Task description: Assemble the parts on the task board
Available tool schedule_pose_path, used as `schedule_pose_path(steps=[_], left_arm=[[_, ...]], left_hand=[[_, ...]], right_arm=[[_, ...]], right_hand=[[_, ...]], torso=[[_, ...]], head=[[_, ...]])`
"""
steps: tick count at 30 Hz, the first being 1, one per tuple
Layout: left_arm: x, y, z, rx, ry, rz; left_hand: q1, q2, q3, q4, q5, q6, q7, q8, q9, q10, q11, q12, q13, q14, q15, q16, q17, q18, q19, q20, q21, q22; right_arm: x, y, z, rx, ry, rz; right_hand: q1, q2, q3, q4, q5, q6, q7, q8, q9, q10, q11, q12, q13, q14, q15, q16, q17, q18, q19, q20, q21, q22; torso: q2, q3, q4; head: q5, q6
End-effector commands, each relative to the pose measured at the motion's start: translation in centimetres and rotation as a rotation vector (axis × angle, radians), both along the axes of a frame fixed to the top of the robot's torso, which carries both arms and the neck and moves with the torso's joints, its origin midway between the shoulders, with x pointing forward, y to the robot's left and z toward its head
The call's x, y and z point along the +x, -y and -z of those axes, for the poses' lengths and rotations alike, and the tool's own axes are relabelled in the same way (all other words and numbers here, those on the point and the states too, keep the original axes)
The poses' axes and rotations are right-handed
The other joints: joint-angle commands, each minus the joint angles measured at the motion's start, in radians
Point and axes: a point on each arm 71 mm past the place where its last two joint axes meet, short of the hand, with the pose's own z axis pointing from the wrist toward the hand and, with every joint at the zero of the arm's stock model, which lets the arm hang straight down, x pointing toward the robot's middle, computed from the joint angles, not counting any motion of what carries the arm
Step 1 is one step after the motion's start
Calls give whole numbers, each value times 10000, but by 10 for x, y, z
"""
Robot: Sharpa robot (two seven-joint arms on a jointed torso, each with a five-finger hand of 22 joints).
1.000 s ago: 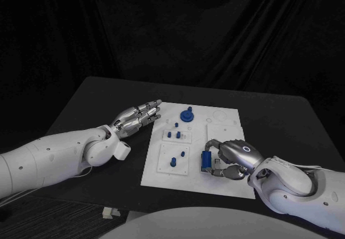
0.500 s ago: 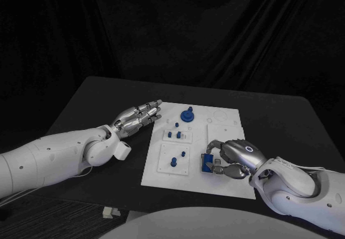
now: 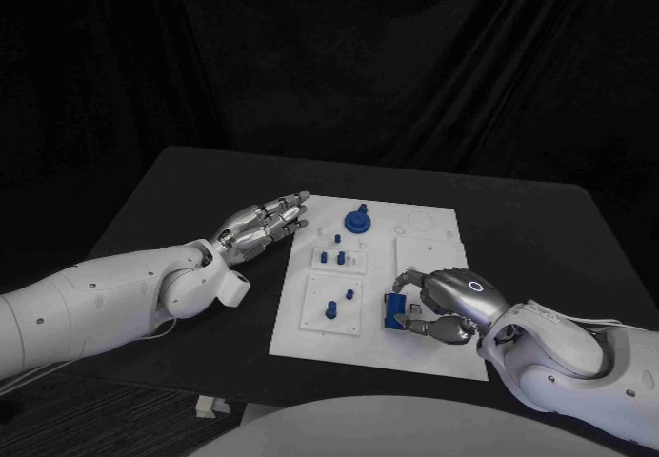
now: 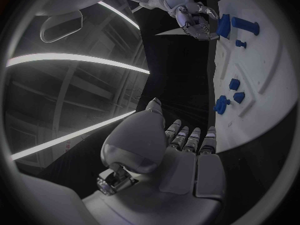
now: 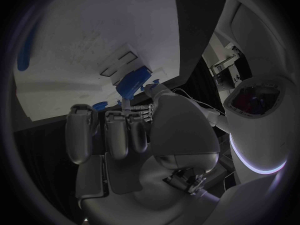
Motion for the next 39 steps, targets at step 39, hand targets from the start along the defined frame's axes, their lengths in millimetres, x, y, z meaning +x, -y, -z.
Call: schedule_pose_path(steps=[39], left_arm=[[-1,2,2,-168,-110,141]], left_hand=[[85,84,119,15,66,21,60,74,11,20,91,64,14,-4,99,-36,-16,51,34,82,8,21]], right_arm=[[-2,-1,13,-595,-576,518]], right_hand=[[334,-56,-852,43,-3176,-985,17,1972,-343,1058,89,26,2628,776,63,-303,1453,157,-4,82,-848,1896]], torso=[[-1,0,7]], head=[[-13,-2]])
